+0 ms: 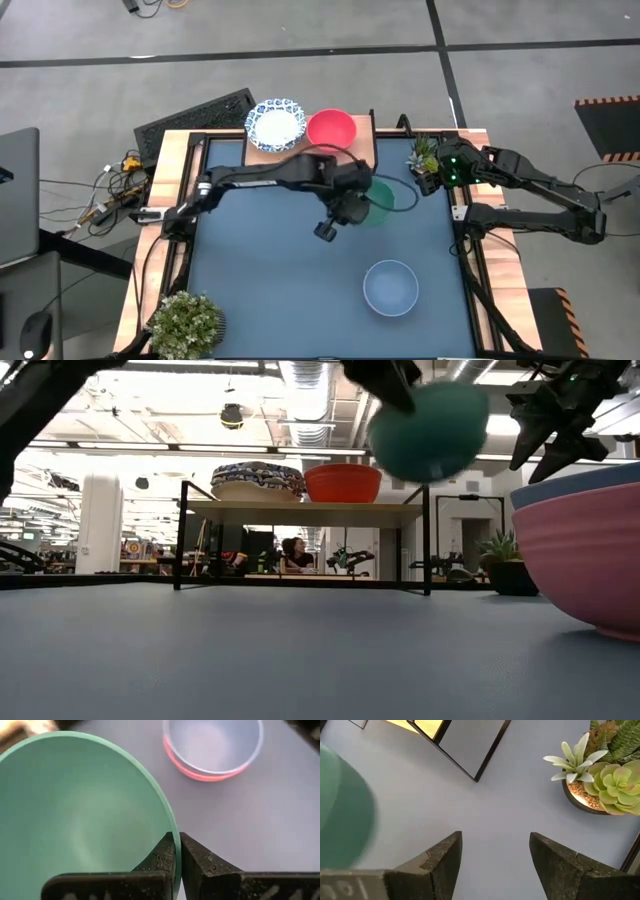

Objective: Place and stack bowls onto a shelf
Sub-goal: Stack the green bowl on the orange bowl on the shelf

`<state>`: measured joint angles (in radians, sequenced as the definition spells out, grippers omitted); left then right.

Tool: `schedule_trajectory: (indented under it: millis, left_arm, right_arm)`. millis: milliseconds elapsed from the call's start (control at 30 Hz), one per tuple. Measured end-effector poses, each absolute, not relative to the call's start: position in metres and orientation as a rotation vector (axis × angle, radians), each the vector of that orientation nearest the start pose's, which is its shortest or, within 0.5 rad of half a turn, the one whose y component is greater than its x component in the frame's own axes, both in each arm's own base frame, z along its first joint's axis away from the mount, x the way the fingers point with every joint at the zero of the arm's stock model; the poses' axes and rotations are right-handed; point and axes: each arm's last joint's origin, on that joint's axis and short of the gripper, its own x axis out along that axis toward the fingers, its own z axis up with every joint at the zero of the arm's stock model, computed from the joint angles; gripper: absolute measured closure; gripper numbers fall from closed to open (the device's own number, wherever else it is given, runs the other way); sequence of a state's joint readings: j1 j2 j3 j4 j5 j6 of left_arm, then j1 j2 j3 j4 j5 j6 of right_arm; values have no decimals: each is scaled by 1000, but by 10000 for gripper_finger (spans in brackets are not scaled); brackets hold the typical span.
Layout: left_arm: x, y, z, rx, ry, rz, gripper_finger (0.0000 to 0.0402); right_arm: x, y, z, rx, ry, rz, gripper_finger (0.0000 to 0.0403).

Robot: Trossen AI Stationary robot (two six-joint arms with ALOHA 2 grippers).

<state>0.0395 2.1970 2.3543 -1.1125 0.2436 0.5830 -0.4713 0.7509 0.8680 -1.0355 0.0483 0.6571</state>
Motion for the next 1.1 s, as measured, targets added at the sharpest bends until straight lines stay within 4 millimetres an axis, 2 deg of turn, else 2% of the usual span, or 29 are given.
schedule_trajectory:
  millis: [200, 433, 567, 800, 933, 1100]
  left_arm:
    - [434, 21, 388, 594, 814, -190, 401]
    - [421, 56, 415, 744, 795, 138, 401]
    - [416, 90, 414, 713, 835, 235, 401]
    - [396, 142, 407, 460, 892, 262, 401]
    - [391, 156, 404, 422, 898, 232, 401]
    - [394, 161, 394, 392, 897, 164, 401]
  right_arm:
    - [108, -57, 295, 790, 724, -770, 143]
    - [108, -57, 295, 781, 723, -767, 143]
    - [109, -58, 296, 778, 709, -765, 143]
    - [110, -58, 297, 776, 700, -763, 143]
    - [110, -58, 297, 776, 700, -763, 143]
    - [110, -58, 297, 775, 699, -766, 143]
